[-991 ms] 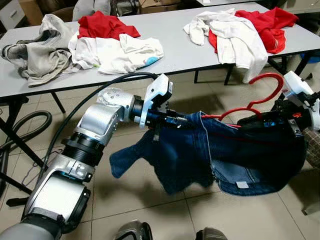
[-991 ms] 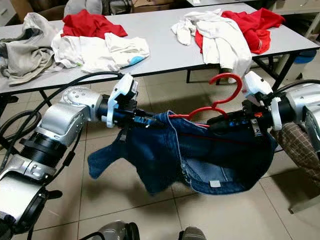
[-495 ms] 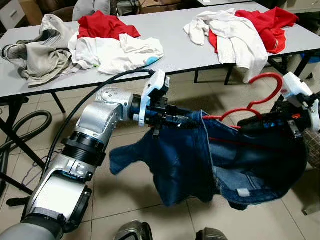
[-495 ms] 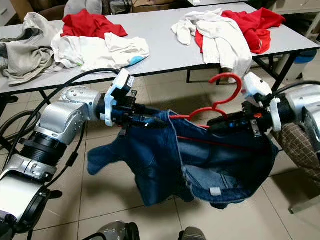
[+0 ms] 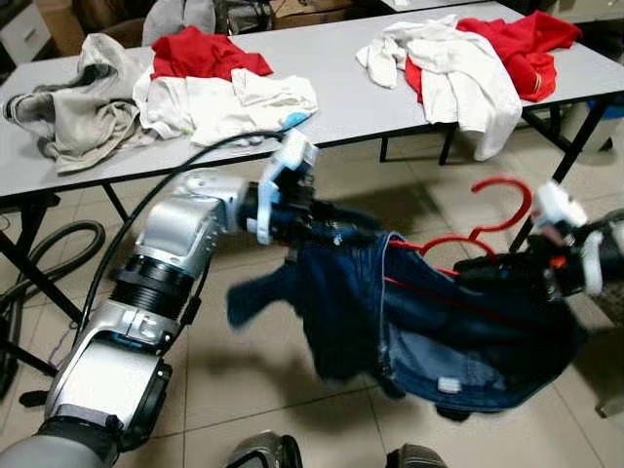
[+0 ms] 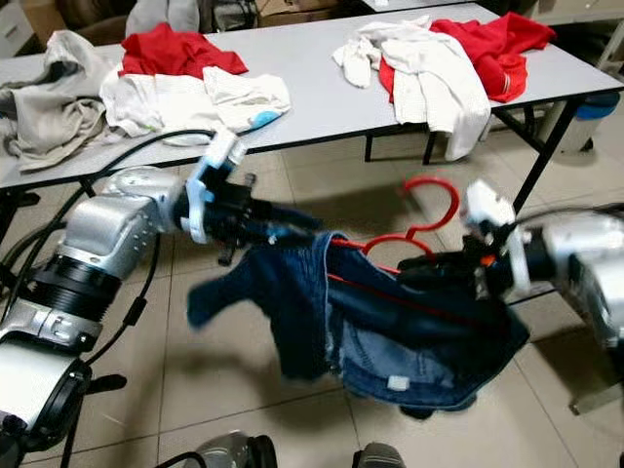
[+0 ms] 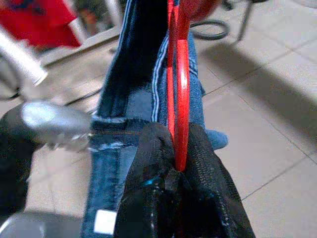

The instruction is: Hang hanger

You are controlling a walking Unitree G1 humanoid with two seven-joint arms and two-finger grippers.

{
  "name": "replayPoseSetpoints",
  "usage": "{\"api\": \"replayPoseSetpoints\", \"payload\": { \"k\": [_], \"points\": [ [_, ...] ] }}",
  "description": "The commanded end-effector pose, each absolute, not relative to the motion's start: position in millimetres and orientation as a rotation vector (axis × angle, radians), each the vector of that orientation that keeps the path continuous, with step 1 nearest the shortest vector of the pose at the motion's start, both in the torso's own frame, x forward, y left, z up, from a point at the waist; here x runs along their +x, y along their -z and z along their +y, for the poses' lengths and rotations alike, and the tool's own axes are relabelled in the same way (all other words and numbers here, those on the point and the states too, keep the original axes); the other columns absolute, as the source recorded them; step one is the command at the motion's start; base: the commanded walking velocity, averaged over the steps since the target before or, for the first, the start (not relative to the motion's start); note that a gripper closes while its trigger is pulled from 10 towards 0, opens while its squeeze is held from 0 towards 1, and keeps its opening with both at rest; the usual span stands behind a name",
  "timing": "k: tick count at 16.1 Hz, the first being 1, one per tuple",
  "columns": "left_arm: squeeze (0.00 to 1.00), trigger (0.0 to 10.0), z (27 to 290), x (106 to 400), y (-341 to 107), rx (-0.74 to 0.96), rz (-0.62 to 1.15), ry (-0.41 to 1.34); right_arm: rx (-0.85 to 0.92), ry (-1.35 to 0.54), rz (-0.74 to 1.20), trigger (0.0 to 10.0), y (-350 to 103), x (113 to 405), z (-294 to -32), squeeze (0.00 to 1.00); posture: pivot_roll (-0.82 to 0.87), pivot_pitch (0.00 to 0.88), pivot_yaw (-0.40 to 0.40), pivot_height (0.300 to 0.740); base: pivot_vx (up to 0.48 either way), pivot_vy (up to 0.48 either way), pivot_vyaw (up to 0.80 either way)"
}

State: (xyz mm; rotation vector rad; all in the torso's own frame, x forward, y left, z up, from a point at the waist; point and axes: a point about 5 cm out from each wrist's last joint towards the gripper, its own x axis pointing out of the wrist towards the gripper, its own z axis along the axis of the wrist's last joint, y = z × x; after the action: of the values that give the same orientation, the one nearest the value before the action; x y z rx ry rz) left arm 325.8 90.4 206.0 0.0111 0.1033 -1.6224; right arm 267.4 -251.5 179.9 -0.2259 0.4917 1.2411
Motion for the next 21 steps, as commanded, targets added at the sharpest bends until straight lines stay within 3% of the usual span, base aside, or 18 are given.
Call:
{"api": "replayPoseSetpoints", "payload": {
  "k": [1,5,6,7,9,14,18,21],
  "points": [
    [0.00,10.0,99.7,337.2,-200.1,-0.011,0.082,1.381,-0.205,-1.067,0.428,0.0,-173.8,266.1,-253.4,0.00,-0.24,0.000,0.121,0.740,0.000,0.000,0.00],
    [0.00,10.0,110.8,333.4,-165.9,0.040,0.104,1.035,-0.136,-0.703,0.418,0.0,-135.8,254.5,-257.8,0.00,-0.21,0.000,0.086,0.740,0.000,0.000,0.00],
    [0.00,10.0,116.5,329.6,-153.0,0.083,0.107,0.915,-0.110,-0.580,0.404,8.1,-126.3,249.6,-258.1,0.00,-0.19,0.000,0.069,0.740,0.000,0.000,0.00],
    [0.00,10.0,119.2,326.8,-147.0,0.070,0.119,0.857,-0.093,-0.520,0.399,10.0,-122.2,247.1,-257.4,0.00,-0.18,0.000,0.061,0.740,0.000,0.000,0.00],
    [0.00,10.0,143.1,299.6,-110.3,0.015,0.174,0.591,-0.003,-0.179,0.396,10.0,-100.0,230.2,-266.9,0.00,-0.15,0.000,0.043,0.740,0.000,0.000,0.00],
    [0.00,10.0,179.0,280.0,-70.6,0.087,0.201,0.313,-0.001,0.019,0.433,10.0,-69.3,203.4,-257.7,0.00,-0.16,0.000,0.076,0.740,0.000,0.000,0.00],
    [0.00,10.0,168.6,277.9,-67.1,0.084,0.210,0.317,0.000,-0.069,0.345,10.0,-67.2,199.7,-229.0,0.00,-0.16,0.000,0.080,0.740,0.234,0.000,0.00],
    [0.00,10.0,166.2,289.0,-73.0,0.064,0.181,0.310,0.006,-0.092,0.301,10.0,-72.4,211.6,-224.4,0.00,-0.16,0.000,0.085,0.740,0.329,0.000,0.80]
  ]
}}
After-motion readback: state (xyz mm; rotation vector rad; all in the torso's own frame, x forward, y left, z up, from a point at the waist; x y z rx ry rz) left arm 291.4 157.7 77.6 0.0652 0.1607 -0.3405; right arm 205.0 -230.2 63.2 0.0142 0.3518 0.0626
